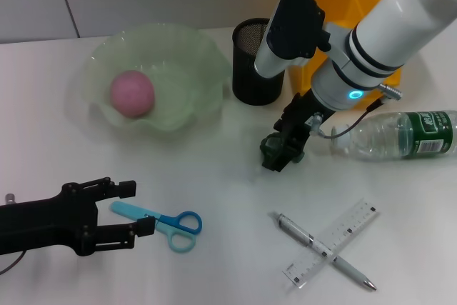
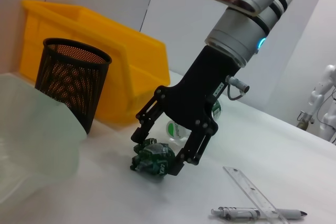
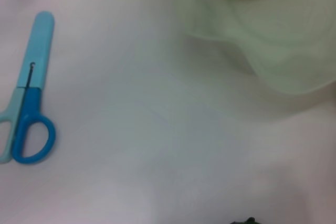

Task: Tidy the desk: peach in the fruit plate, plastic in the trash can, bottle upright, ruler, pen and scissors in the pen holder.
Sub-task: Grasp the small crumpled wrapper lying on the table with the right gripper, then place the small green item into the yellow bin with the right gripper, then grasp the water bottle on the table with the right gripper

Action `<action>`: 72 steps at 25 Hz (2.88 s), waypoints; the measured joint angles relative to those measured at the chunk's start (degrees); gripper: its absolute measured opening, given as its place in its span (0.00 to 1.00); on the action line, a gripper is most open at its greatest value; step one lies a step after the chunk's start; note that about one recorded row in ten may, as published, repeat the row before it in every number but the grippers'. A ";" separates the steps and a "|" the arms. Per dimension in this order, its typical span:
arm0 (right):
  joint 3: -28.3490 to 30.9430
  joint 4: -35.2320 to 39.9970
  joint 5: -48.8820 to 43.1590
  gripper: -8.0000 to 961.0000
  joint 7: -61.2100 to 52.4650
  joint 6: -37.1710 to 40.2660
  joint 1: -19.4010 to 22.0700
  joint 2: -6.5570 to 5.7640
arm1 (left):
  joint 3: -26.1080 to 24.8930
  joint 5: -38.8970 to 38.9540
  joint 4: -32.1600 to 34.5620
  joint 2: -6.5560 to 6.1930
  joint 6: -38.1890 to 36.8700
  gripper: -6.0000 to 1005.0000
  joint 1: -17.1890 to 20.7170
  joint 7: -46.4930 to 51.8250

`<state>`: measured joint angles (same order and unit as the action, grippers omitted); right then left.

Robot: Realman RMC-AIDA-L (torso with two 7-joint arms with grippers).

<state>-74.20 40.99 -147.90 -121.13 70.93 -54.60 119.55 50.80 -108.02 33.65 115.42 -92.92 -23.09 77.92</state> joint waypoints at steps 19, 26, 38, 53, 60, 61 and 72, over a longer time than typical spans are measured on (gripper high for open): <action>-0.33 -1.51 0.30 0.63 0.18 -2.25 0.12 -0.12 | -0.10 0.36 0.01 -0.17 0.33 0.84 0.05 0.16; 0.47 3.68 1.97 0.36 -0.02 2.81 2.08 -0.16 | -0.09 0.11 0.06 -0.28 0.48 0.84 -0.18 0.85; 21.05 32.98 19.95 0.20 0.31 6.63 17.99 -0.41 | -0.09 0.01 0.01 -0.47 0.47 0.85 -0.18 1.00; 23.85 20.92 11.33 0.32 -5.91 -13.85 17.29 -1.26 | -0.06 0.00 0.00 -0.46 0.26 0.85 -0.14 1.52; 23.87 21.04 11.21 0.60 -5.85 -13.71 17.49 -1.03 | 0.16 0.01 0.00 -0.46 0.38 0.85 -0.02 1.66; 23.88 21.08 11.23 0.62 -5.84 -13.69 17.52 -1.03 | 0.18 0.01 0.01 -0.46 0.40 0.85 -0.02 1.71; 26.50 22.51 34.31 0.82 5.49 -4.38 21.28 -3.73 | 0.07 0.01 0.01 -0.38 0.47 0.85 -0.37 1.80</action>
<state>-47.70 63.51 -113.59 -115.65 66.55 -33.32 115.82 50.87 -108.01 33.66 115.05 -92.45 -23.47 79.73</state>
